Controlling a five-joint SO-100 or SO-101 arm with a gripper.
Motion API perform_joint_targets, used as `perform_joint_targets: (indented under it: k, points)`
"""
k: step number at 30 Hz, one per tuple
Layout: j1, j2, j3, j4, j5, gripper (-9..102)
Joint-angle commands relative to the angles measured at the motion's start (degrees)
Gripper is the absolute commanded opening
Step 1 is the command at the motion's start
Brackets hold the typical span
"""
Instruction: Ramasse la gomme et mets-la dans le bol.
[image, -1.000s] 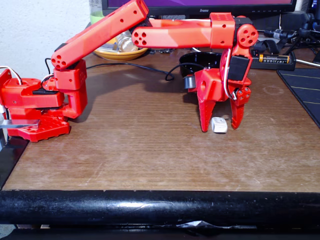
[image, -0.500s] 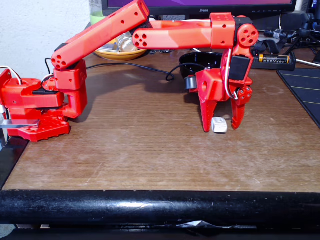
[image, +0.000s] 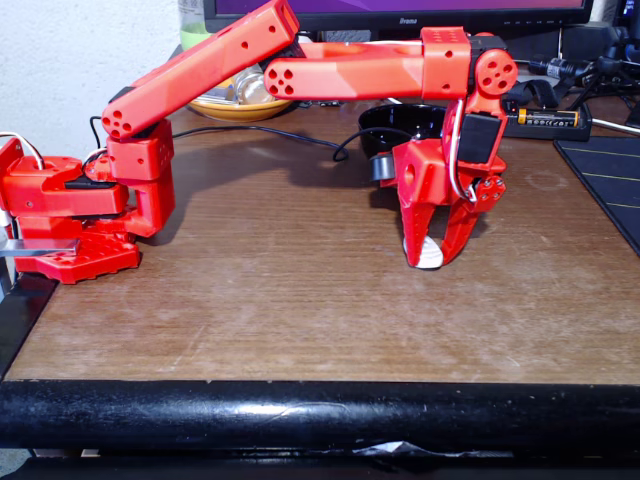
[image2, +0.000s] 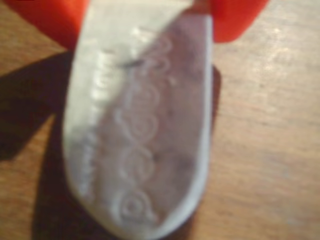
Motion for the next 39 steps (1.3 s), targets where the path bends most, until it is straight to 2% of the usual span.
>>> perform_joint_targets:
  k: [1,7,17,32,35,39]
  points:
    - [0.70,1.93,-2.64,2.20,0.88,-6]
    - [0.44,8.79,1.41,2.20,1.49,-6]
    - [-6.15,40.69,23.38,2.29,4.92,-6]
    - [-36.21,68.64,46.58,2.37,9.93,-6]
    - [-42.63,70.22,46.49,2.37,11.60,-6]
    - [-44.03,66.45,40.87,2.29,14.41,-6]
